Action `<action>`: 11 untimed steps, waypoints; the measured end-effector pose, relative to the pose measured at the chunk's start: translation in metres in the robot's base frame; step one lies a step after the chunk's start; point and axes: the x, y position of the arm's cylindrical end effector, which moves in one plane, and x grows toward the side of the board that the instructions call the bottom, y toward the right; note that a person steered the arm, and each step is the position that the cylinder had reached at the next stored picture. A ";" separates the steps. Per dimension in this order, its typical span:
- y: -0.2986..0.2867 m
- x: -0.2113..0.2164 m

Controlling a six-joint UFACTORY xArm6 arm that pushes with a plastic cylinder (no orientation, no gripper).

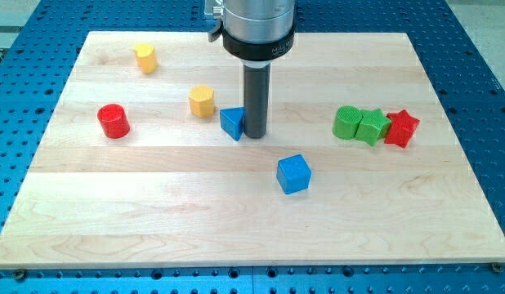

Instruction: Push the red circle towards the cube

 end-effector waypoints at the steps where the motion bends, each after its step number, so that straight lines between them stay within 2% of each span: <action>1: 0.000 0.000; 2: 0.000 0.001; 3: 0.000 0.019; 4: -0.067 0.063; 5: -0.208 0.063; 6: -0.274 0.017; 7: -0.250 -0.023; 8: -0.151 -0.021; 9: -0.147 0.014; 11: -0.148 0.018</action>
